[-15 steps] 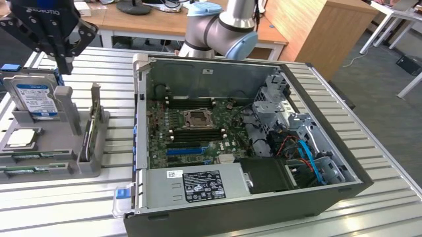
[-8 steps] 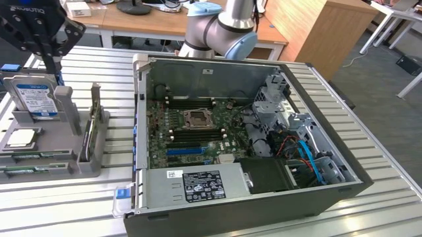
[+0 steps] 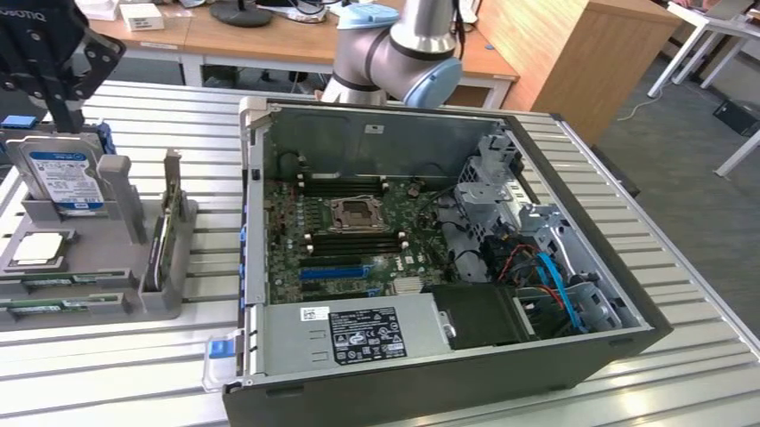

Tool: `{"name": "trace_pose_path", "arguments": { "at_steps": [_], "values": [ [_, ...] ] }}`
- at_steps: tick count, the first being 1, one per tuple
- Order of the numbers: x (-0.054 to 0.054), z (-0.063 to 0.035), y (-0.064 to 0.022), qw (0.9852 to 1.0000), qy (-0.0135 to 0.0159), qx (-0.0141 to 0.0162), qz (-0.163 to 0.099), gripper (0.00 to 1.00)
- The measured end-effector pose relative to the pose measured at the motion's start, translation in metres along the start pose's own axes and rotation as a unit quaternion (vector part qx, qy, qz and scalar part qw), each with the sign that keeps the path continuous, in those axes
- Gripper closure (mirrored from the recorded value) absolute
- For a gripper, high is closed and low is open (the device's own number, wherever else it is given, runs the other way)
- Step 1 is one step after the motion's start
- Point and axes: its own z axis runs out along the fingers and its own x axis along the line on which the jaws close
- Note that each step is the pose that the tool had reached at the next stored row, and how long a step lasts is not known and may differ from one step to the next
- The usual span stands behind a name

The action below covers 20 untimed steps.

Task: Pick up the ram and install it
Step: 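Reach for the ram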

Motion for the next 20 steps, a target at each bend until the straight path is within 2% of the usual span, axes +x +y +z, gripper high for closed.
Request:
{"name": "trace_pose_path", "arguments": {
  "at_steps": [10, 20],
  "values": [
    [0.028, 0.0007, -0.0022, 1.0000, 0.0002, 0.0000, 0.000, 0.89],
    [0.030, 0.0007, -0.0023, 1.0000, 0.0002, 0.0000, 0.000, 0.89]
  ]
}}
